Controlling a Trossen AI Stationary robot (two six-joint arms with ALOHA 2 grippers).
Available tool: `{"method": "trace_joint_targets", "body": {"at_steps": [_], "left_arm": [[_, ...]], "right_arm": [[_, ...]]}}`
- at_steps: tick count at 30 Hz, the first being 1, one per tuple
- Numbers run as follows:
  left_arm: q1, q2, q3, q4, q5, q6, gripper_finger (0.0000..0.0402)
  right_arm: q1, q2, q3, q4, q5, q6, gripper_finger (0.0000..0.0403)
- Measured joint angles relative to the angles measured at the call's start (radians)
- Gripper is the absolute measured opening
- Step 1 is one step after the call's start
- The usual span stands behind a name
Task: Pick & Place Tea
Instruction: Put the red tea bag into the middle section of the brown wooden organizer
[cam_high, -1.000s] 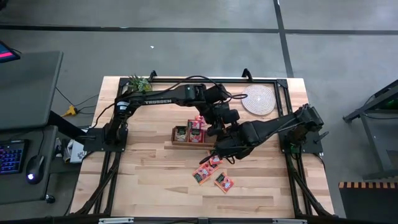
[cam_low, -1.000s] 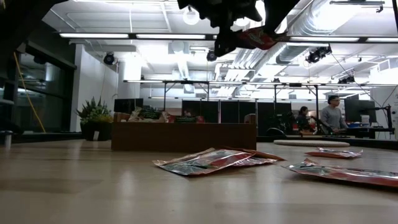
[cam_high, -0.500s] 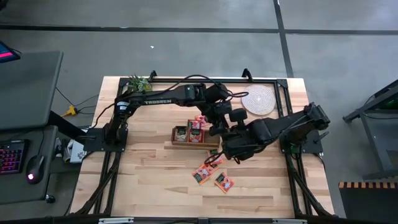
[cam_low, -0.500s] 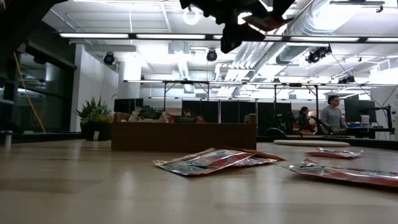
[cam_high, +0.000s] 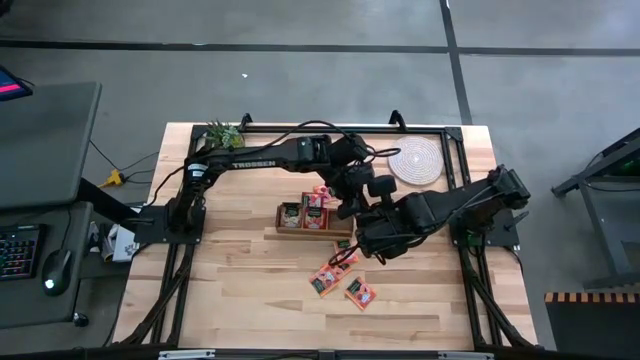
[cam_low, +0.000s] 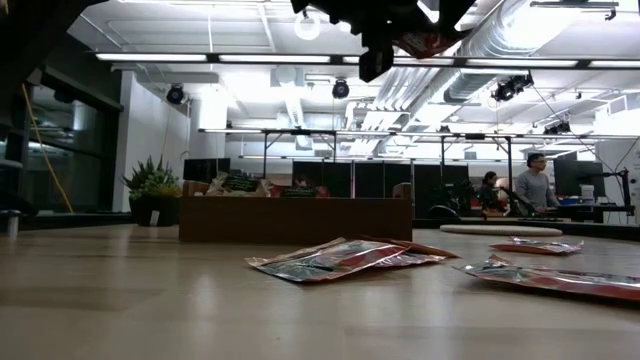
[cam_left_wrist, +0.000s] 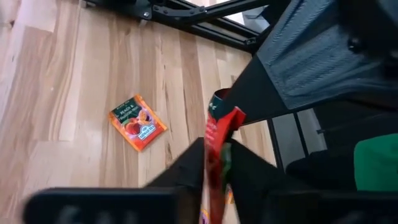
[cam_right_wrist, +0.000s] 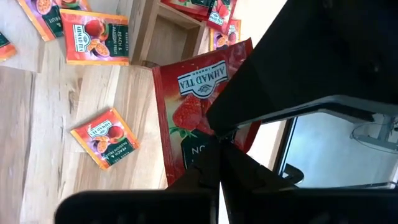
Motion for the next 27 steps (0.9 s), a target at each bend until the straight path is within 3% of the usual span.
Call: {"method": "trace_joint_targets", "body": {"at_steps": [3, 13, 20, 27], "left_arm": [[-0.006, 0.000, 0.000, 0.000, -0.002, 0.017, 0.0010], [-0.012, 0.000, 0.002, -0.043, -0.063, 0.084, 0.0002], [-0.011, 0.000, 0.000, -0.082, -0.132, 0.132, 0.0001], [-0.010, -0.006, 0.000, -0.084, -0.235, 0.176, 0.0000]], "right_arm": [[0.000, 0.000, -0.001, 0.001, -0.007, 0.001, 0.0000], [0.000, -0.023, -0.001, 0.010, -0.039, 0.077, 0.0004], [0.012, -0.170, -0.001, 0.038, -0.054, 0.219, 0.0054], [0.072, -0.316, 0.001, 0.026, 0.057, 0.432, 0.0100]]}}
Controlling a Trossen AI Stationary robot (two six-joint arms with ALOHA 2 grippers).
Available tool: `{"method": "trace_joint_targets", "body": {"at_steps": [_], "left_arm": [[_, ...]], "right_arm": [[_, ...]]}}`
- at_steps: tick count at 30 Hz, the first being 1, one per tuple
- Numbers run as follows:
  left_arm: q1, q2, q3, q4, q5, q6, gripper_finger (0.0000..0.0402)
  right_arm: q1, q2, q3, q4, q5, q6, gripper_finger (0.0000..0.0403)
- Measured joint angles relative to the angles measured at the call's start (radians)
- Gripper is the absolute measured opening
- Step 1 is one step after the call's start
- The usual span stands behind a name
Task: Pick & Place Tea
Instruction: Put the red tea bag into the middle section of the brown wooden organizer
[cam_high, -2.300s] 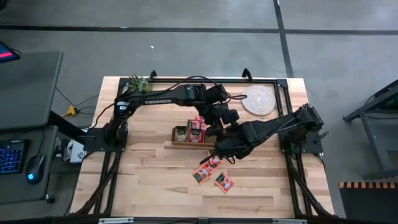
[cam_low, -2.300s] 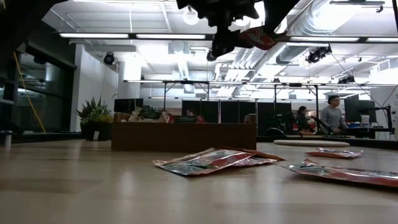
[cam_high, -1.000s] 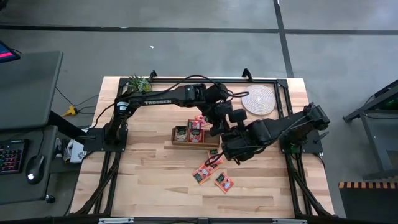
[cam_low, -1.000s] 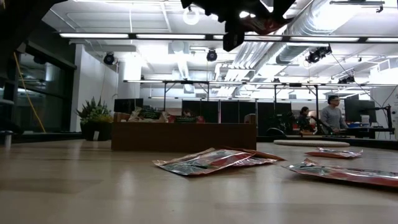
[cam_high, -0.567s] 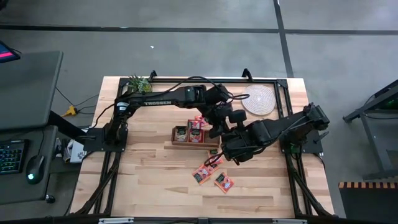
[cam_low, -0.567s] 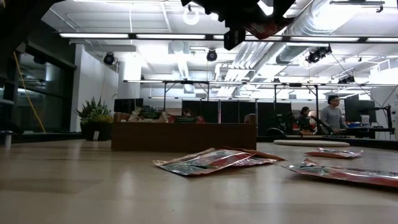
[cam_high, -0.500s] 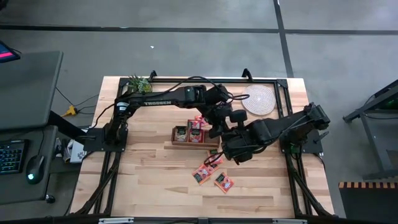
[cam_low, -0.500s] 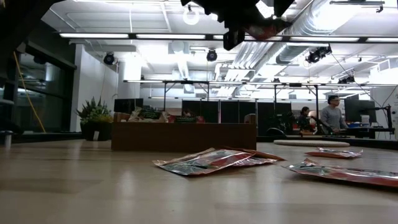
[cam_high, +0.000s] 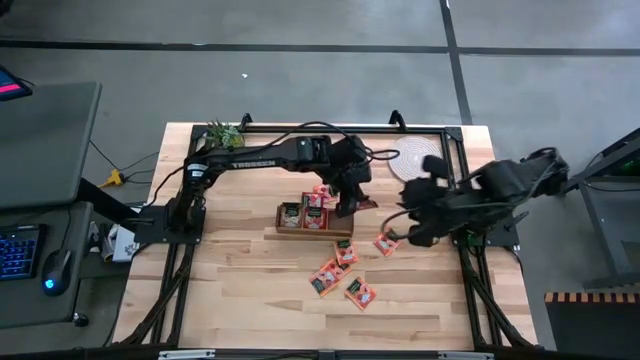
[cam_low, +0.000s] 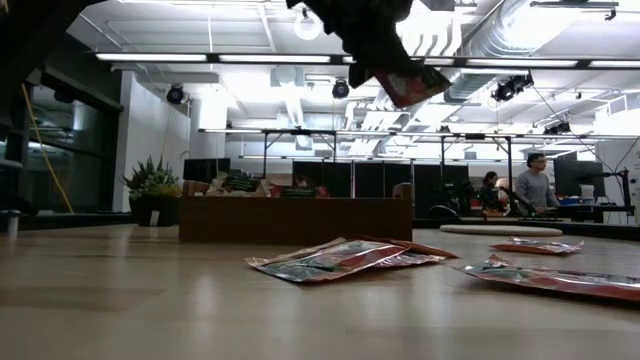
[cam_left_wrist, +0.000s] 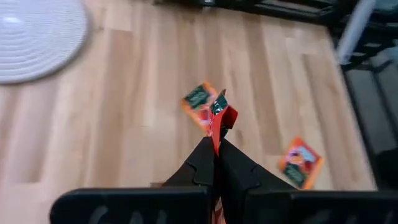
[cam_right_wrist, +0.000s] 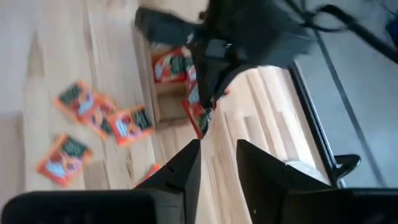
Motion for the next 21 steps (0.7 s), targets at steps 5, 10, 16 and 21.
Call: {"method": "trace_joint_targets", "body": {"at_steps": [5, 10, 16, 21], "left_arm": [[0.005, -0.038, 0.001, 0.030, -0.065, 0.018, 0.0000], [0.021, -0.097, 0.003, 0.065, -0.106, 0.030, 0.0000], [0.075, -0.186, -0.001, 0.051, -0.110, 0.031, 0.0000], [0.108, -0.251, 0.000, 0.043, -0.128, 0.036, 0.0000]], "right_arm": [[0.085, -0.067, 0.000, -0.043, 0.123, 0.180, 0.0114], [0.159, -0.088, -0.046, -0.043, 0.198, 0.288, 0.0113], [0.194, -0.133, -0.220, -0.022, 0.213, 0.427, 0.0114], [0.215, -0.178, -0.374, 0.066, 0.213, 0.512, 0.0114]]}}
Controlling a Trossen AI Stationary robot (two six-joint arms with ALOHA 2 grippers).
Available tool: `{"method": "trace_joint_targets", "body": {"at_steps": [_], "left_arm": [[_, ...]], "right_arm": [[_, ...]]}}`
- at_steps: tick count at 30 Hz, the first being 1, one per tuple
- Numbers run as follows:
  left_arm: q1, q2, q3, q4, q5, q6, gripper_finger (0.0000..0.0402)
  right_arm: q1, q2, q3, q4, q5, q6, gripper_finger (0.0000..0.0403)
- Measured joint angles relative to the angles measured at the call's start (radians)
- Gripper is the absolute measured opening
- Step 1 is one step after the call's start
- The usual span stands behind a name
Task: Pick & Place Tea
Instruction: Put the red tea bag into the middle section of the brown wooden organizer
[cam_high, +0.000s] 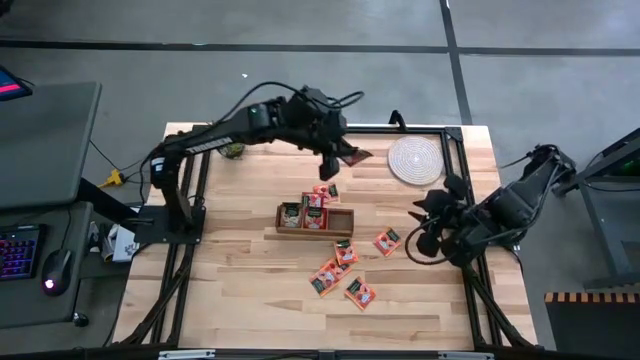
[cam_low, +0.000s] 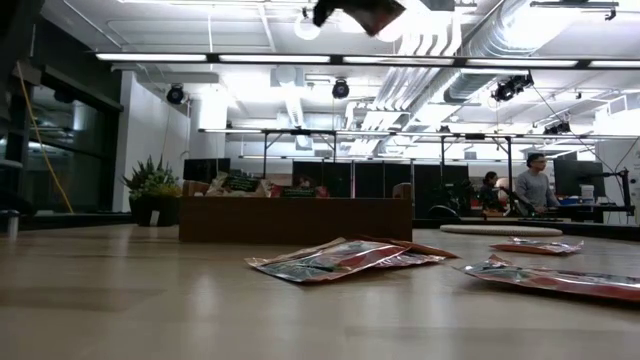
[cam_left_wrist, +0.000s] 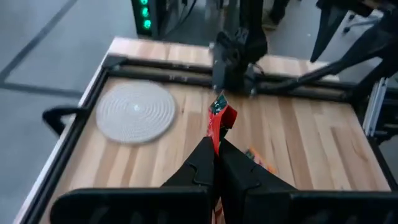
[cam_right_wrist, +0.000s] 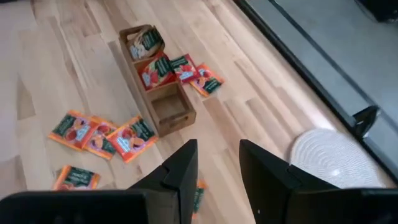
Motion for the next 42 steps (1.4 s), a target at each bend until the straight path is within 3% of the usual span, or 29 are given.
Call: {"method": "trace_joint_targets", "body": {"at_steps": [6, 9, 12, 18, 23, 26, 32, 35, 40, 42], "left_arm": [[0.042, -0.078, -0.017, 0.075, -0.004, -0.020, 0.0000], [0.043, -0.125, -0.098, 0.216, -0.003, -0.051, 0.0000], [0.041, -0.184, -0.254, 0.332, 0.001, -0.102, 0.0000], [0.019, -0.351, -0.693, 0.672, -0.004, -0.228, 0.0000], [0.008, -0.462, -1.003, 0.938, -0.057, -0.349, 0.0000], [0.001, -0.482, -1.116, 1.054, -0.076, -0.400, 0.0000], [-0.020, -0.467, -1.200, 1.058, -0.122, -0.432, 0.0000], [-0.055, -0.429, -1.233, 1.047, -0.197, -0.473, 0.0000], [-0.114, -0.411, -1.374, 1.383, -0.278, -0.583, 0.0000], [-0.132, -0.403, -1.434, 1.440, -0.303, -0.624, 0.0000]], "right_arm": [[0.004, -0.048, -0.144, 0.160, 0.004, 0.032, 0.0114], [0.004, -0.066, -0.195, 0.230, 0.021, 0.033, 0.0114], [0.003, -0.076, -0.229, 0.281, 0.025, 0.033, 0.0114], [0.002, -0.081, -0.244, 0.306, 0.027, 0.033, 0.0114], [0.001, -0.087, -0.244, 0.312, 0.033, 0.033, 0.0114], [0.001, -0.087, -0.244, 0.316, 0.033, 0.036, 0.0114], [0.001, -0.087, -0.244, 0.327, 0.052, 0.036, 0.0114], [0.001, -0.086, -0.244, 0.332, 0.058, 0.036, 0.0114], [0.001, -0.086, -0.244, 0.339, 0.058, 0.059, 0.0114], [0.001, -0.086, -0.244, 0.348, 0.057, 0.059, 0.0114]]}}
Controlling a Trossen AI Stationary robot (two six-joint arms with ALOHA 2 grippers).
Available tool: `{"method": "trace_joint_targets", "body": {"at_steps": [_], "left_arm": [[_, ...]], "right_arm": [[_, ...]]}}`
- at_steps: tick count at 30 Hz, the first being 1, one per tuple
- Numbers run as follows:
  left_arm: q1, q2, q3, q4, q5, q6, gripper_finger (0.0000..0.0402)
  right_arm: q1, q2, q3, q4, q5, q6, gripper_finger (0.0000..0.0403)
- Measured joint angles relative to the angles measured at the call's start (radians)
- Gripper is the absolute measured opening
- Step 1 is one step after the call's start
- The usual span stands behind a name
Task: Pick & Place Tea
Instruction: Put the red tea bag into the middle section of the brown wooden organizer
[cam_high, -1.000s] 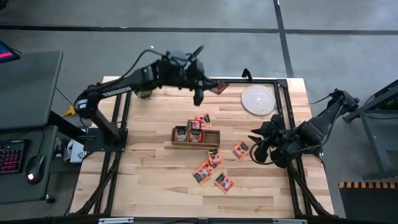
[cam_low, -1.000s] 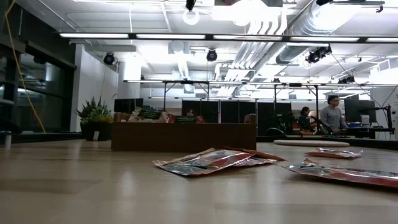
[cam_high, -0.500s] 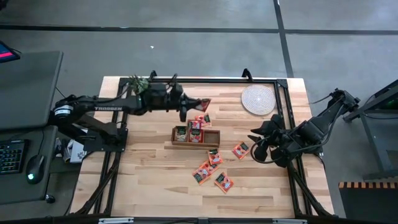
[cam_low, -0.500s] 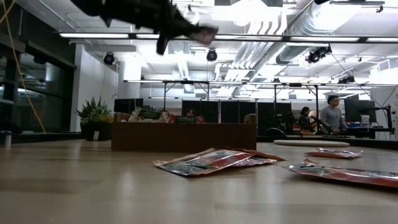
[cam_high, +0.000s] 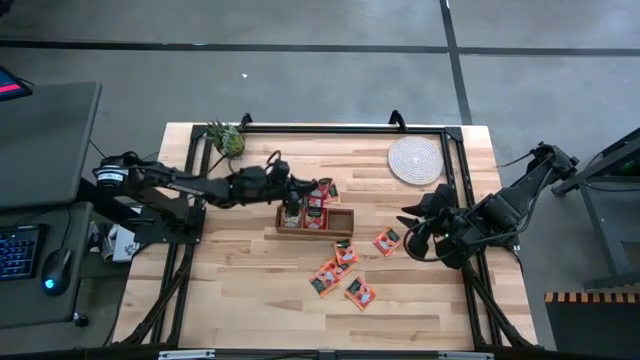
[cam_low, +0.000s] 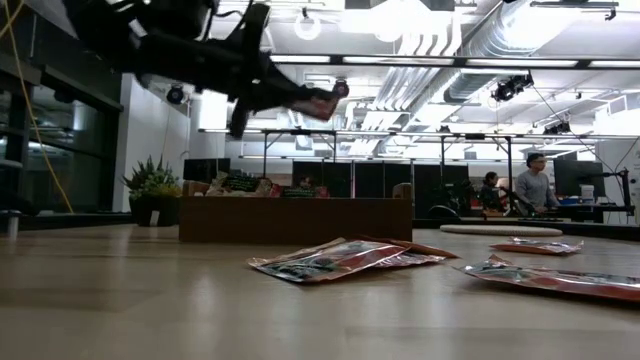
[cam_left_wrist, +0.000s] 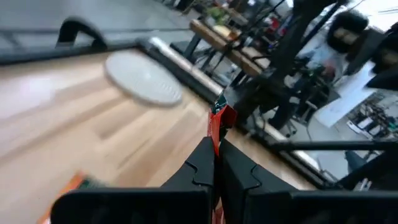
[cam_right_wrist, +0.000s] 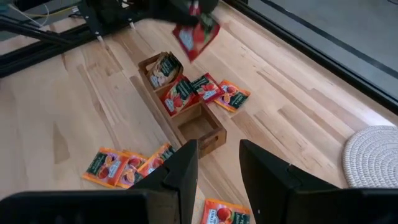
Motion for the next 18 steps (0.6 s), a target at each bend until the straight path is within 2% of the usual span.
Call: {"method": "trace_joint_targets", "body": {"at_steps": [4, 8, 12, 18], "left_arm": [[-0.029, -0.006, -0.047, 0.002, -0.067, -0.026, 0.0000], [-0.055, -0.002, -0.056, 0.000, -0.069, -0.041, 0.0000], [-0.081, 0.051, -0.058, -0.013, -0.137, -0.049, 0.0000], [-0.108, 0.113, -0.057, 0.011, -0.130, -0.096, 0.0000]], "right_arm": [[0.000, 0.000, 0.000, 0.004, 0.001, 0.000, 0.0114], [0.000, 0.000, 0.000, 0.007, 0.009, 0.000, 0.0114], [0.000, 0.000, 0.000, 0.016, 0.024, 0.000, 0.0114], [-0.007, 0.000, 0.000, 0.025, 0.019, 0.000, 0.0114]]}}
